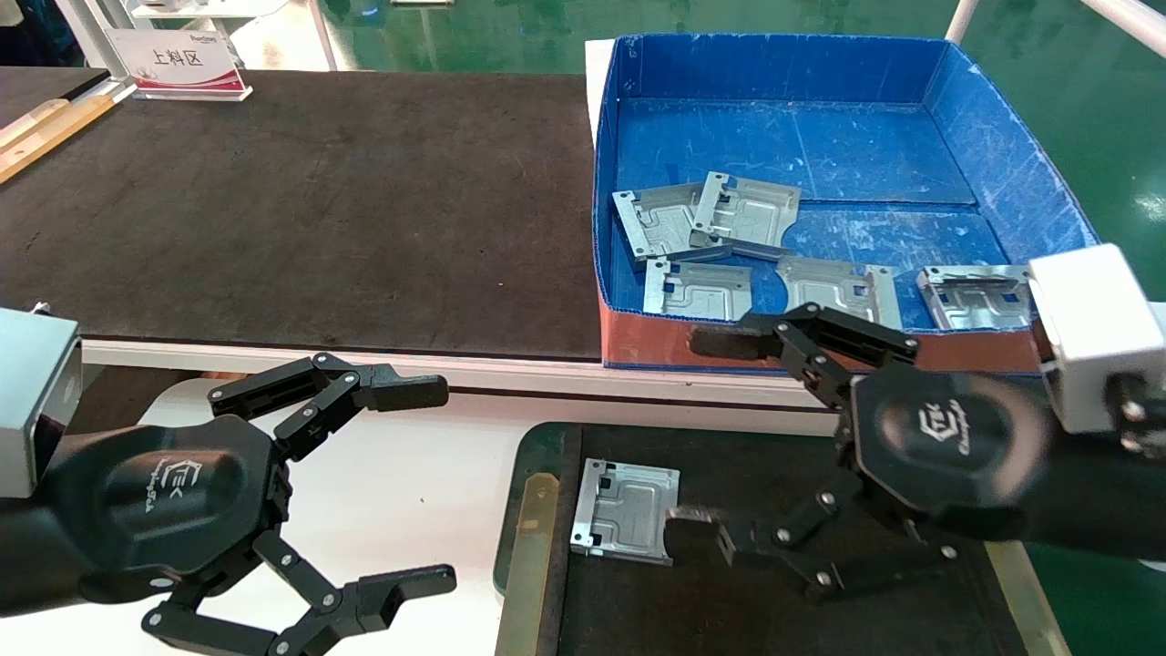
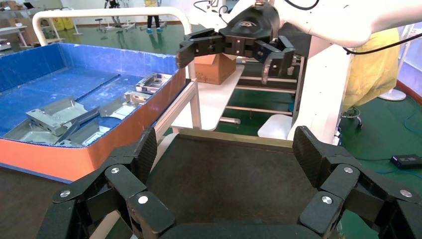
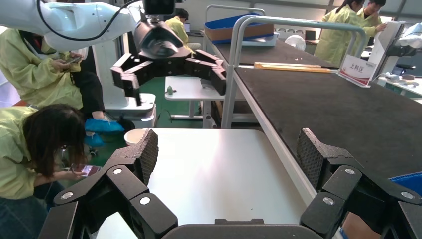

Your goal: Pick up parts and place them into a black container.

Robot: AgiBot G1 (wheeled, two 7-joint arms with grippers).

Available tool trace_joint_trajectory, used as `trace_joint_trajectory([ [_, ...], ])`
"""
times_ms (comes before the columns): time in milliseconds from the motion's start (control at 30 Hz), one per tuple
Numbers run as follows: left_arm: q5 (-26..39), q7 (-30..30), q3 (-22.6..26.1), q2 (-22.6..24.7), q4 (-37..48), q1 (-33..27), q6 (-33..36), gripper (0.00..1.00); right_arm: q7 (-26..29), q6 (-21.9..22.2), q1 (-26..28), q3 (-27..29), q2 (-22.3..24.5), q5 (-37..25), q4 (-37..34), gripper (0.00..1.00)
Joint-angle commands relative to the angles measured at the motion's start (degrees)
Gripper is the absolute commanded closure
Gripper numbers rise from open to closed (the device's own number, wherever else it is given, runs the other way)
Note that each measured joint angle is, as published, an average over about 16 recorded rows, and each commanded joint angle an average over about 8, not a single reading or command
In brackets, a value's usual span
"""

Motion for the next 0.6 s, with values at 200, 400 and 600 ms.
trace_joint_trajectory([
  [200, 0.00, 0.00, 0.00, 0.00, 0.00, 0.00, 0.00, 0.00, 1.89, 0.62, -2.90, 2.47, 1.82, -0.16, 4.34, 0.00],
  [400, 0.00, 0.00, 0.00, 0.00, 0.00, 0.00, 0.00, 0.00, 3.33, 1.09, -5.12, 4.36, 3.20, -0.26, 7.66, 0.00],
  [600, -0.01, 0.00, -0.01, 0.00, 0.01, 0.01, -0.01, 0.00, 3.94, 1.31, -6.32, 5.37, 3.94, -0.26, 9.40, 0.00],
])
